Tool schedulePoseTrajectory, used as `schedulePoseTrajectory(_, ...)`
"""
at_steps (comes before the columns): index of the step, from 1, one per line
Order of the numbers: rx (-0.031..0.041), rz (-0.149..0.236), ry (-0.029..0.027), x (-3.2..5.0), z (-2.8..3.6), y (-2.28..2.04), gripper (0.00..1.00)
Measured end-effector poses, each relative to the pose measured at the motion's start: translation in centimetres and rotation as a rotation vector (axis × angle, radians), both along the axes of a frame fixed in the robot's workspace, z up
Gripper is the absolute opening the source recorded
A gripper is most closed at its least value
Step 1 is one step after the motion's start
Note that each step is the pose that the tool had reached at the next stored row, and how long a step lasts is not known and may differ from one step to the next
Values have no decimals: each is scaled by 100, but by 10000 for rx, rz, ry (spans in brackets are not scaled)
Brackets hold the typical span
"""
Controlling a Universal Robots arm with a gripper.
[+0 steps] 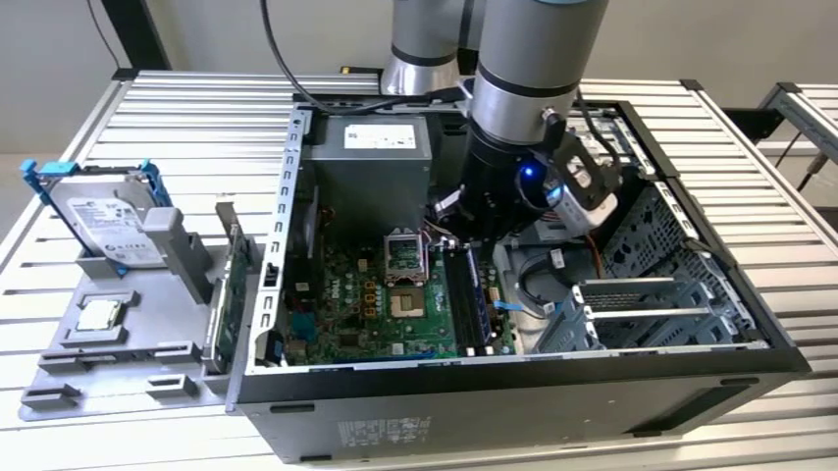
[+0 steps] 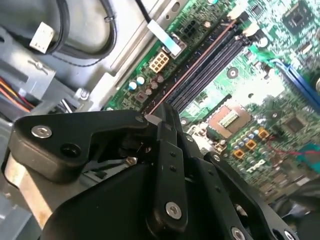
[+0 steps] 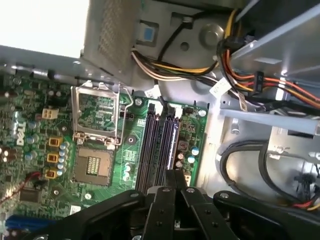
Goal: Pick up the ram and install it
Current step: 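Press down the ram until it locks into place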
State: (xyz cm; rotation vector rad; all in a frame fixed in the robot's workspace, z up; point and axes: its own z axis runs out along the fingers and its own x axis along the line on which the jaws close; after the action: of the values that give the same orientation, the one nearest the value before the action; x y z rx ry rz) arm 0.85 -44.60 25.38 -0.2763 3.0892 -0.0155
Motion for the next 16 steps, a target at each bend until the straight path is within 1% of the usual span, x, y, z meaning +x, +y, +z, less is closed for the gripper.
schedulePoseTrajectory(16, 0, 2915, -2, 0, 1, 0, 0)
